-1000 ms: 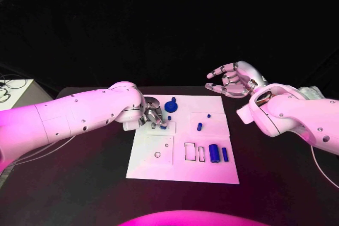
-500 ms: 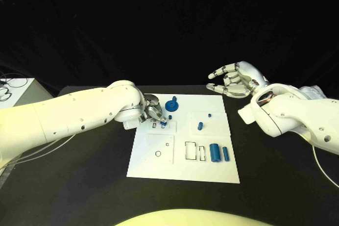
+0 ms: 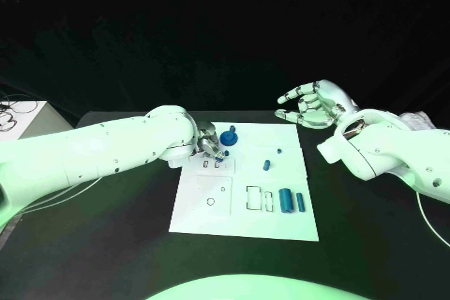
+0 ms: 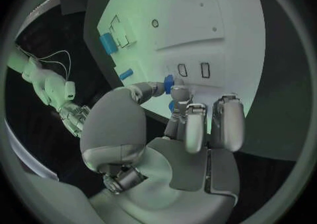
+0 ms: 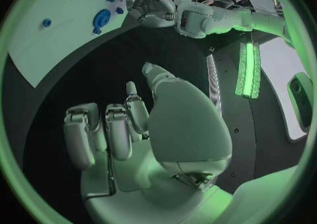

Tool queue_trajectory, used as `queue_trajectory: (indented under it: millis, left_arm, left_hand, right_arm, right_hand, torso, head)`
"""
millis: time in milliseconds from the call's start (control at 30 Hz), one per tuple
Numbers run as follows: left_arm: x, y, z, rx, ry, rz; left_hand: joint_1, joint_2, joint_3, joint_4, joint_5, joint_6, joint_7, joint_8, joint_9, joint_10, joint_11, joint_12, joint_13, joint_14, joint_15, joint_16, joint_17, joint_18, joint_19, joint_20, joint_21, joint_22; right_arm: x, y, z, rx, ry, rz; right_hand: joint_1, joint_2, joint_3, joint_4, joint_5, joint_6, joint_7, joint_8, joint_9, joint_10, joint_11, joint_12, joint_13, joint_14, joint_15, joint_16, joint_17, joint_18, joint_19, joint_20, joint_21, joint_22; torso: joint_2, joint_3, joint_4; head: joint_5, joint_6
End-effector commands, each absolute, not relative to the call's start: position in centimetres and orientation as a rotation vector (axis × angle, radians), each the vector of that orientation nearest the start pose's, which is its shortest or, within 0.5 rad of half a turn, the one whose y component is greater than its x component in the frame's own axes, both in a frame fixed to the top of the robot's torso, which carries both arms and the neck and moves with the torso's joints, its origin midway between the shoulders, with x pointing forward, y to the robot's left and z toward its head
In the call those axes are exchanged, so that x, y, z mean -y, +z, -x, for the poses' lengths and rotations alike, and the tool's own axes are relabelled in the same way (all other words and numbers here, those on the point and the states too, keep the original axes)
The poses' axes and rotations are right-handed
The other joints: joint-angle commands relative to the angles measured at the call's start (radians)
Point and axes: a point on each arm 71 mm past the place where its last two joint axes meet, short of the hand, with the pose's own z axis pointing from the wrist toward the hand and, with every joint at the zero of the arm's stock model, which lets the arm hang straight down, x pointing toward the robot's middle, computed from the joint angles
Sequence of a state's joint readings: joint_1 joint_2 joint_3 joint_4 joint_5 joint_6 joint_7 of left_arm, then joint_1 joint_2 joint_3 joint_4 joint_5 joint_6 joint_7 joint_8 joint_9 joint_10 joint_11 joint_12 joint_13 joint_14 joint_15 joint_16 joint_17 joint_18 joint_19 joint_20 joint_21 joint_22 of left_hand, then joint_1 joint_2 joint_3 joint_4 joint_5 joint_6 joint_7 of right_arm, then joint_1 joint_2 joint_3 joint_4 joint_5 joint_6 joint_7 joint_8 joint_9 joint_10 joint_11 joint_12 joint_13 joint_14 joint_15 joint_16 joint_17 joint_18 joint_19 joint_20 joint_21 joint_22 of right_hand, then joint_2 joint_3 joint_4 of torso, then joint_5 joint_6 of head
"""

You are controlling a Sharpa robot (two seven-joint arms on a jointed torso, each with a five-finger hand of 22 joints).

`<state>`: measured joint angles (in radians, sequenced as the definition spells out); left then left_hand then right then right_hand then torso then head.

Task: Assemble the parts on the task board

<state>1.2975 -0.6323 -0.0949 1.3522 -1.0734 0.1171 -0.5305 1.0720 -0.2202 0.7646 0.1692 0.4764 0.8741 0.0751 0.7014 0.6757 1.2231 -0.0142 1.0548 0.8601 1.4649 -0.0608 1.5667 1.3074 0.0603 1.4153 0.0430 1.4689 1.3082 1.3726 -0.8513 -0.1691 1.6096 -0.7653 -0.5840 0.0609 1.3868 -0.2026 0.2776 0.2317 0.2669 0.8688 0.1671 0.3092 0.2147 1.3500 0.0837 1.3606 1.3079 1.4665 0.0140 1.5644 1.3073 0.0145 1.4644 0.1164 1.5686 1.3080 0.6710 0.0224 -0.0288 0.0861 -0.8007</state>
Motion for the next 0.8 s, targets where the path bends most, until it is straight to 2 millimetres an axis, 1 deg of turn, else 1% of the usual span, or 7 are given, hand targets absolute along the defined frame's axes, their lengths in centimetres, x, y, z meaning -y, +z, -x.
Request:
queue_trajectory:
  millis: [33, 267, 400, 533, 700, 800]
  left_arm:
    - [-15.8, -20.3, -51.7, -2.221, -0.346, 0.063]
    - [-15.8, -20.7, -51.5, -2.217, -0.312, 0.021]
    - [-15.8, -21.0, -51.3, -2.228, -0.307, 0.014]
    - [-15.9, -21.2, -51.2, -2.229, -0.296, 0.002]
    - [-15.9, -21.4, -51.1, -2.228, -0.292, 0.001]
    - [-16.0, -21.5, -51.1, -2.223, -0.289, 0.000]
  left_hand:
    - [-0.009, 0.002, 0.173, -0.179, 0.009, 0.022, -0.018, 0.006, 0.231, 0.005, -0.002, -0.003, -0.004, 0.106, -0.008, 0.004, 0.263, -0.009, 0.006, 0.002, 0.004, 0.041]
    - [-0.017, 0.001, 0.178, -0.186, 0.030, 0.026, -0.021, 0.013, 0.236, 0.014, -0.005, 0.001, -0.003, 0.106, -0.011, 0.004, 0.263, -0.012, 0.015, -0.001, 0.010, 0.053]
    - [-0.024, 0.000, 0.180, -0.190, 0.043, 0.030, -0.023, 0.016, 0.238, 0.021, -0.007, 0.005, -0.001, 0.106, -0.013, 0.004, 0.263, -0.013, 0.019, -0.003, 0.012, 0.059]
    - [-0.028, 0.000, 0.181, -0.192, 0.051, 0.032, -0.025, 0.019, 0.239, 0.023, -0.009, 0.004, -0.004, 0.106, -0.014, 0.004, 0.263, -0.013, 0.021, -0.004, 0.013, 0.061]
    - [-0.030, 0.000, 0.182, -0.192, 0.055, 0.033, -0.026, 0.020, 0.240, 0.021, -0.009, 0.000, -0.011, 0.106, -0.015, 0.004, 0.263, -0.013, 0.021, -0.005, 0.013, 0.061]
    - [-0.030, 0.000, 0.182, -0.193, 0.055, 0.033, -0.026, 0.020, 0.240, 0.021, -0.009, -0.001, -0.013, 0.106, -0.015, 0.004, 0.263, -0.013, 0.021, -0.005, 0.013, 0.061]
  right_arm:
    - [19.3, -13.6, -48.5, -1.521, 1.016, -0.393]
    - [19.3, -13.6, -48.6, -1.522, 1.015, -0.392]
    - [19.4, -13.6, -48.6, -1.523, 1.014, -0.393]
    - [19.4, -13.6, -48.6, -1.523, 1.013, -0.393]
    - [19.4, -13.6, -48.6, -1.524, 1.014, -0.393]
    - [19.4, -13.6, -48.6, -1.524, 1.014, -0.393]
  right_hand:
    - [-0.010, 0.000, 0.003, 0.006, -0.003, -0.004, 0.001, 0.004, 0.001, -0.008, 0.001, -0.005, 0.044, 0.104, -0.004, 0.006, 0.263, -0.014, 0.106, -0.004, 0.002, 0.263]
    - [-0.010, 0.000, 0.003, 0.006, -0.003, -0.004, 0.001, 0.004, 0.001, -0.008, 0.001, -0.005, 0.044, 0.104, -0.004, 0.006, 0.263, -0.014, 0.106, -0.004, 0.002, 0.263]
    - [-0.010, 0.000, 0.003, 0.006, -0.003, -0.004, 0.001, 0.004, 0.001, -0.008, 0.001, -0.005, 0.044, 0.104, -0.004, 0.006, 0.263, -0.014, 0.106, -0.004, 0.002, 0.263]
    - [-0.010, 0.000, 0.003, 0.006, -0.003, -0.004, 0.001, 0.004, 0.001, -0.008, 0.001, -0.005, 0.044, 0.104, -0.004, 0.006, 0.263, -0.014, 0.106, -0.004, 0.002, 0.263]
    - [-0.013, 0.000, 0.004, 0.007, -0.003, -0.004, 0.001, 0.005, 0.001, -0.009, 0.001, -0.006, 0.043, 0.104, -0.004, 0.006, 0.263, -0.014, 0.106, -0.004, 0.002, 0.263]
    - [-0.013, 0.000, 0.004, 0.007, -0.003, -0.004, 0.001, 0.005, 0.001, -0.009, 0.001, -0.006, 0.043, 0.104, -0.004, 0.006, 0.263, -0.014, 0.106, -0.004, 0.002, 0.263]
  torso:
    - [0.000, -0.0003, 0.0001]
    - [0.000, -0.0010, -0.0004]
    - [-0.001, -0.0011, 0.0006]
    - [0.000, -0.0012, 0.0009]
    - [0.000, -0.0018, -0.0008]
    - [0.000, -0.0011, -0.0003]
  head:
    - [0.002, -0.002]
    - [0.004, -0.006]
    - [0.005, -0.008]
    - [0.007, -0.010]
    - [0.008, -0.011]
    - [0.009, -0.012]
